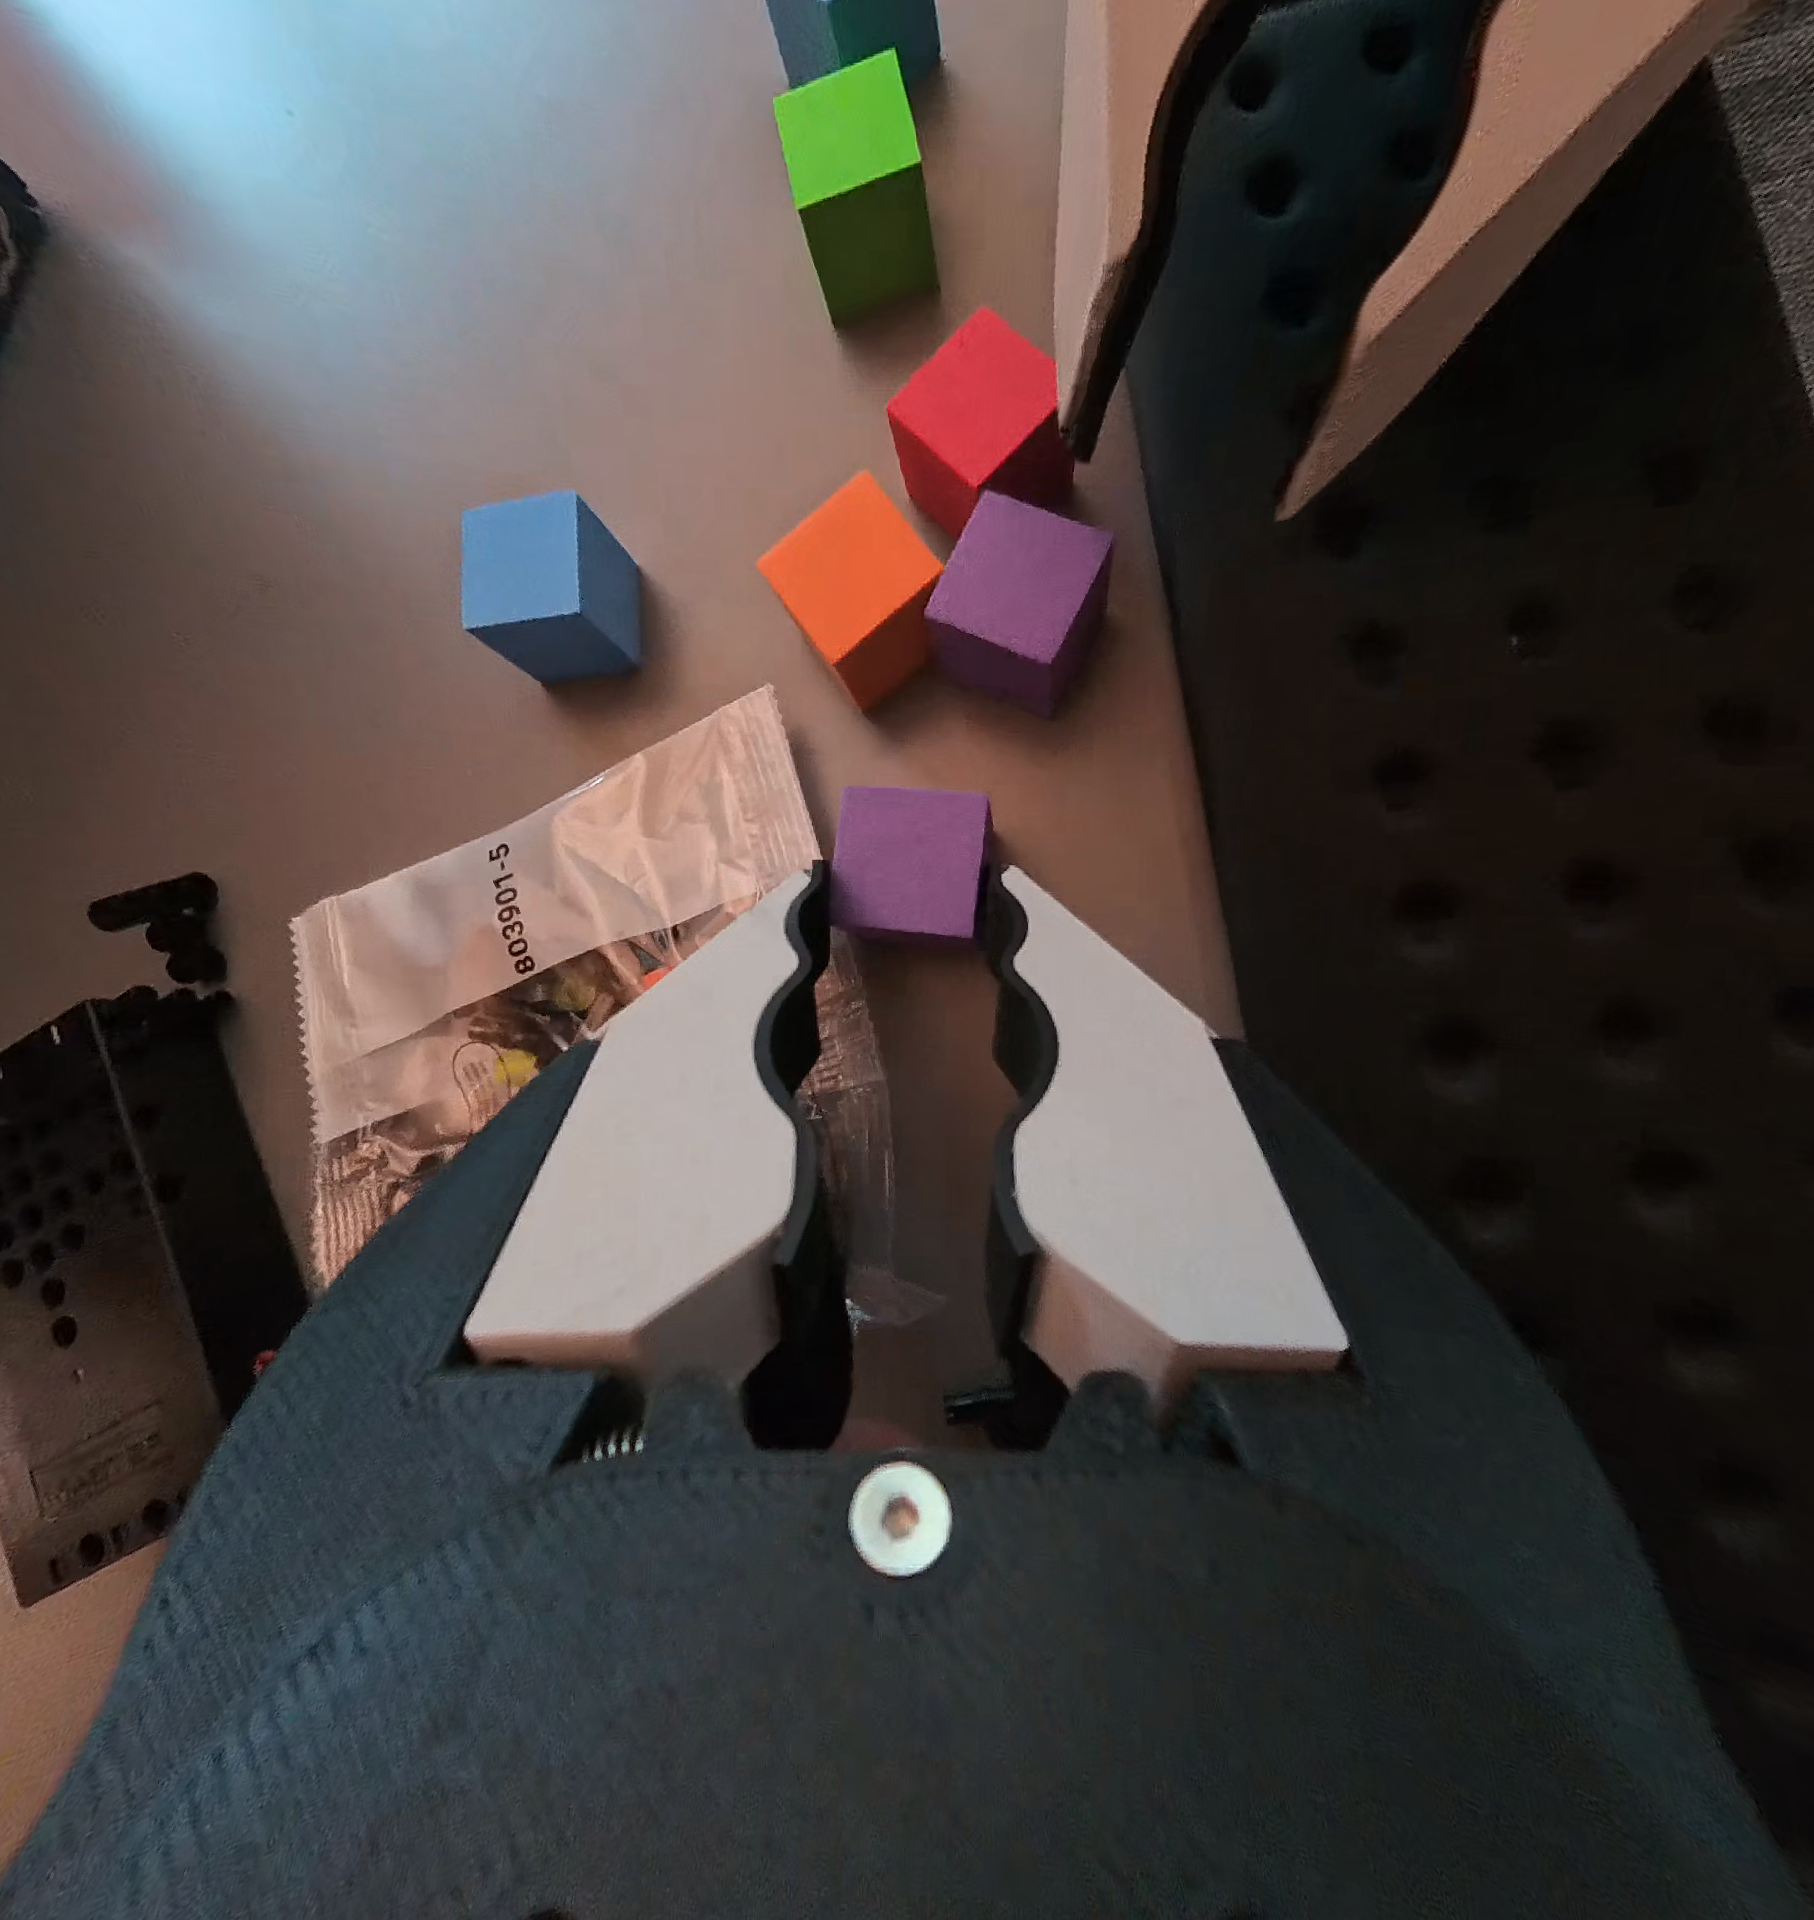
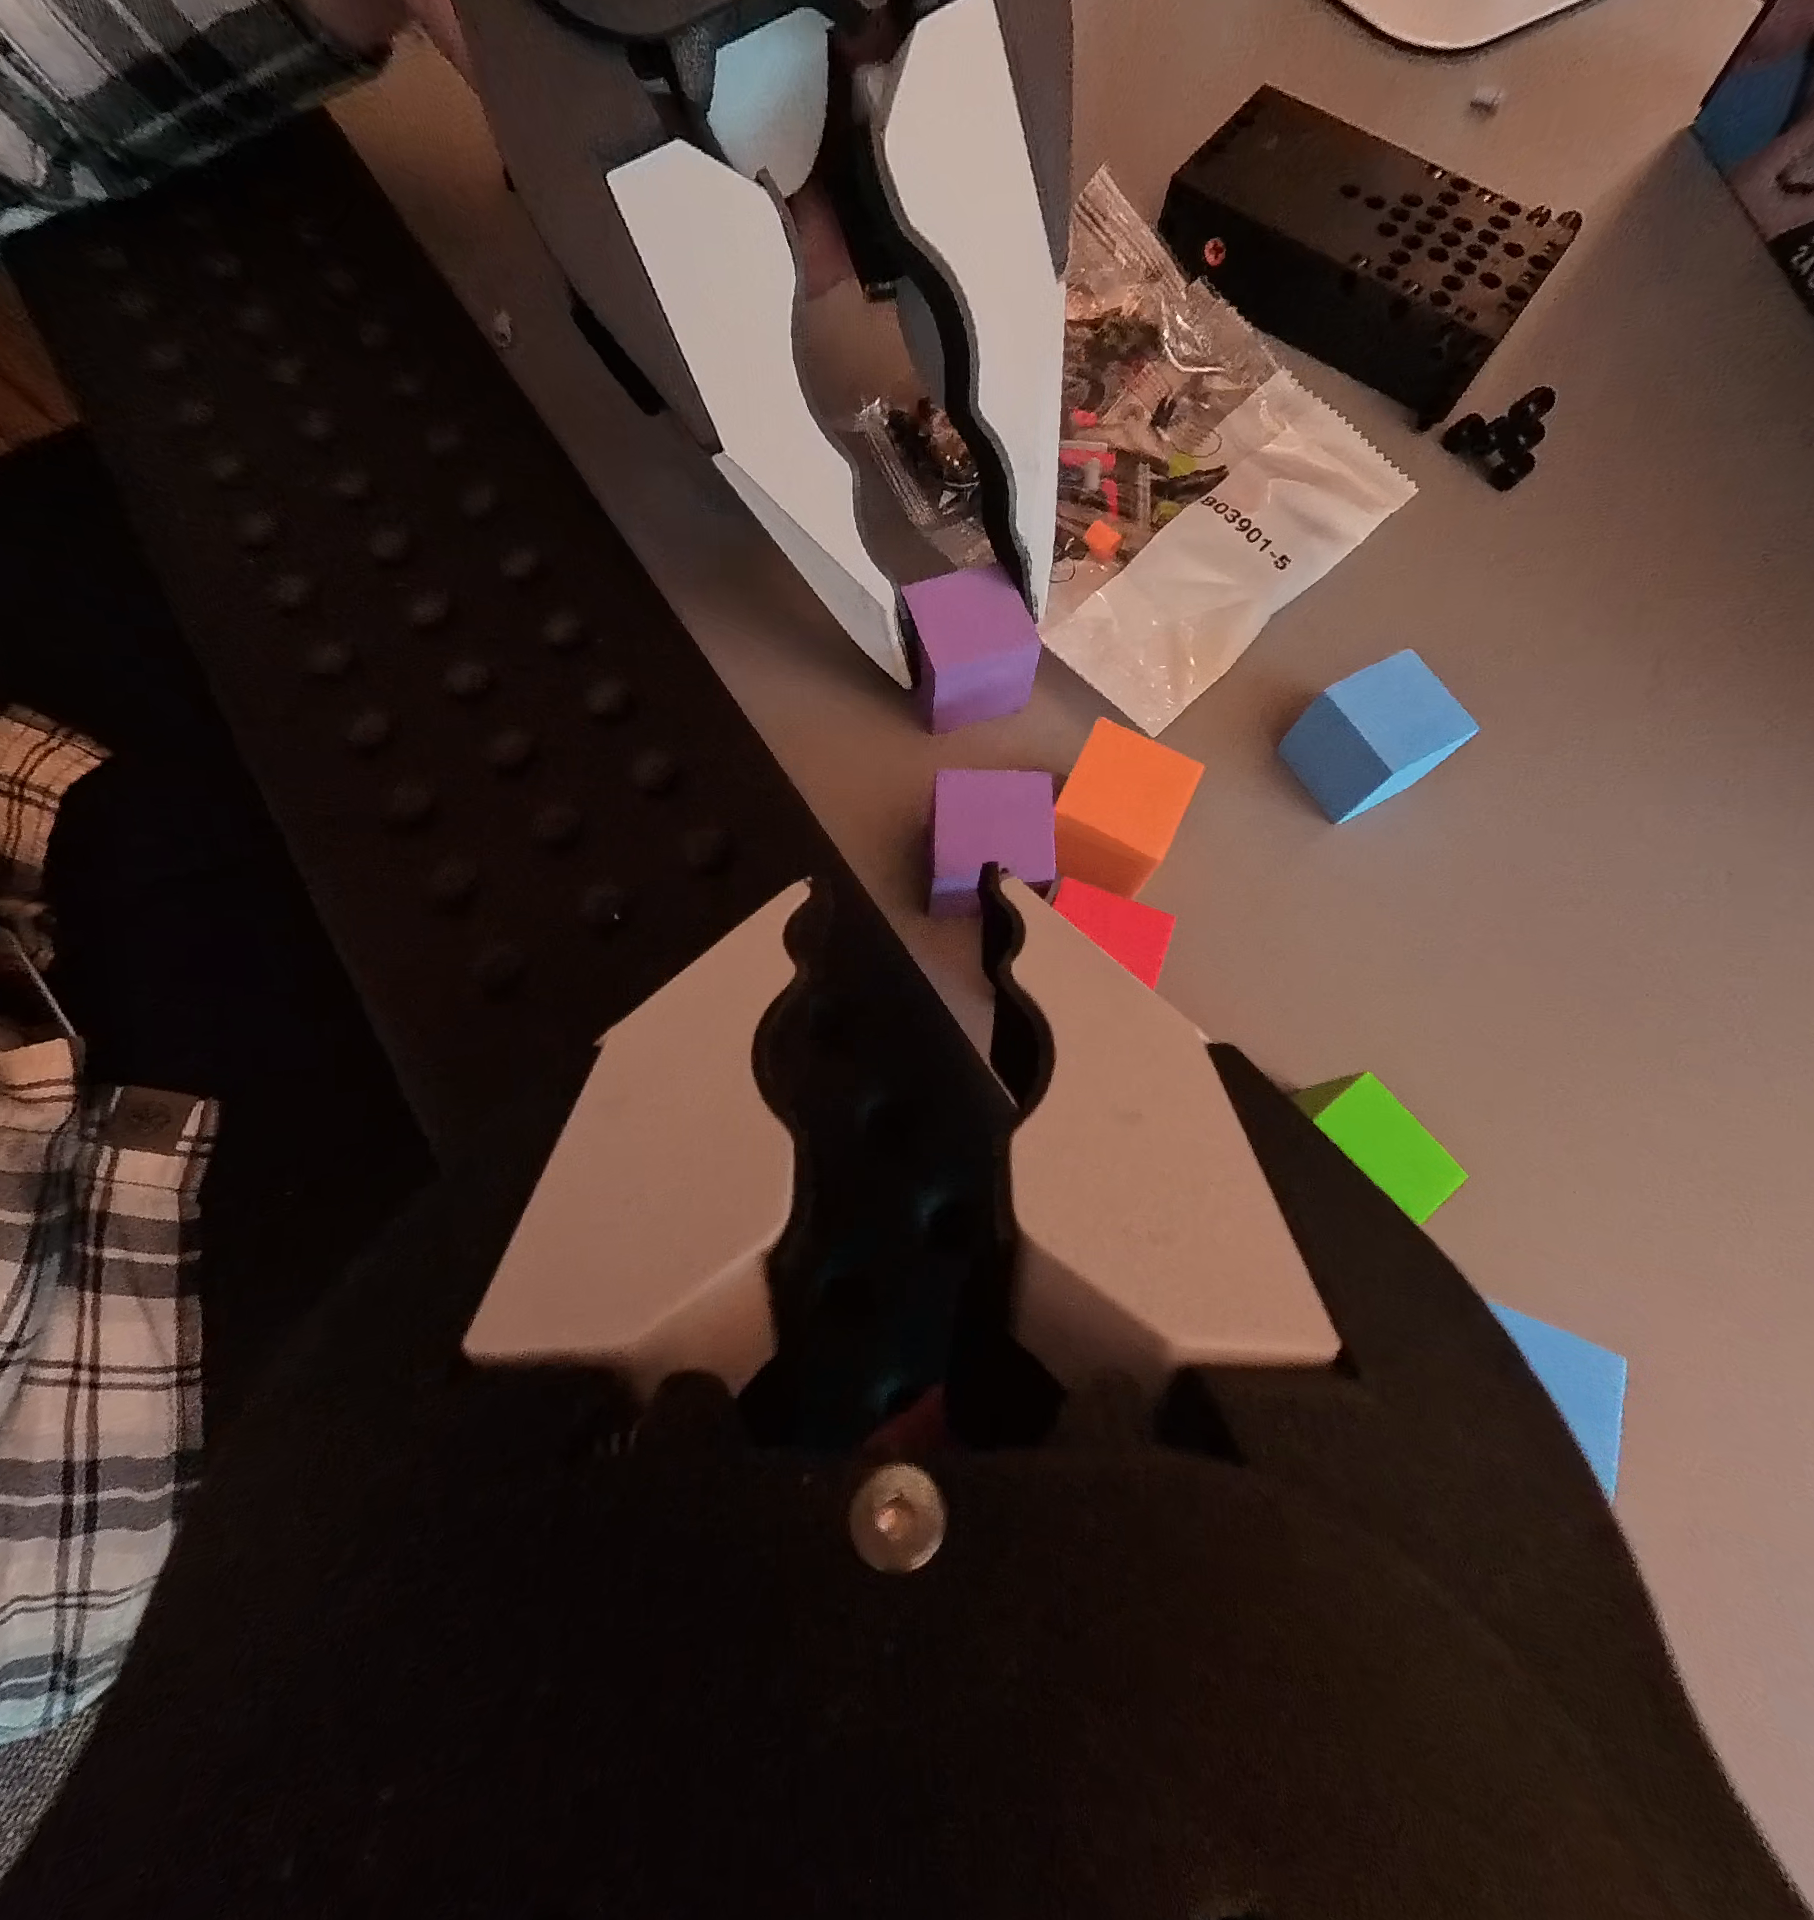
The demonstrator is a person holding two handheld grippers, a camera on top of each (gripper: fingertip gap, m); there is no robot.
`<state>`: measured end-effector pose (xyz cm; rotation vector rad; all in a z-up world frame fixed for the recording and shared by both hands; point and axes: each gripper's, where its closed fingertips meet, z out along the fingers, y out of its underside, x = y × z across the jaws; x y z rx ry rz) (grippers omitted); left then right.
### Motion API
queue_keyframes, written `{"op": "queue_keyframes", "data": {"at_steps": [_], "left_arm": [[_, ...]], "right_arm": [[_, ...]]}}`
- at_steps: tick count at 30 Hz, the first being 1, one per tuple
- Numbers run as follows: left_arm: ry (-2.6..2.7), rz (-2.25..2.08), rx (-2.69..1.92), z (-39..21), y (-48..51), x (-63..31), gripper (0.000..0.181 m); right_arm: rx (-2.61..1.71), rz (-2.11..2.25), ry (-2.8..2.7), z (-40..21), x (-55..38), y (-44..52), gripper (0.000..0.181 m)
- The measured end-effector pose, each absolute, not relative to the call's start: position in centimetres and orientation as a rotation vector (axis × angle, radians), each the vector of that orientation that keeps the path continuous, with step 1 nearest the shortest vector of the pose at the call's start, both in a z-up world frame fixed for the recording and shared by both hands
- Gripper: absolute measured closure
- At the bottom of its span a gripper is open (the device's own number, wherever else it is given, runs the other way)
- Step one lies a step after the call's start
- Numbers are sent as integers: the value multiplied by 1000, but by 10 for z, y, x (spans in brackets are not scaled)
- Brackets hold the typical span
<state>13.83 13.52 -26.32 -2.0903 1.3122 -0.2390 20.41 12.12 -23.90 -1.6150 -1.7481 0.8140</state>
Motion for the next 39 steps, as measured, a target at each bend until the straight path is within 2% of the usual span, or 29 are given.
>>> {"op": "queue_keyframes", "data": {"at_steps": [9, 11, 12, 18, 30, 34, 39], "left_arm": [[1191, -273, -2041, -221, 127, 122, 154], [1166, -278, -2029, -211, 119, 117, 154], [1155, -277, -2024, -207, 114, 114, 154], [1101, -280, -2025, -195, 69, 100, 154], [1100, -251, -2143, -246, 23, 117, 152], [1067, -260, -2124, -243, 21, 115, 142], [1016, -258, -2103, -235, 17, 105, 141]], "right_arm": [[-1667, 660, -1753, -248, 191, 136, 145], [-1690, 607, -1772, -255, 190, 140, 148], [-1682, 612, -1777, -255, 188, 139, 155], [-1667, 640, -1747, -248, 186, 141, 157], [-1477, 861, -1808, -203, 176, 87, 156], [-1362, 955, -1887, -185, 161, 54, 157], [-1266, 981, -2007, -179, 136, 28, 157]]}}
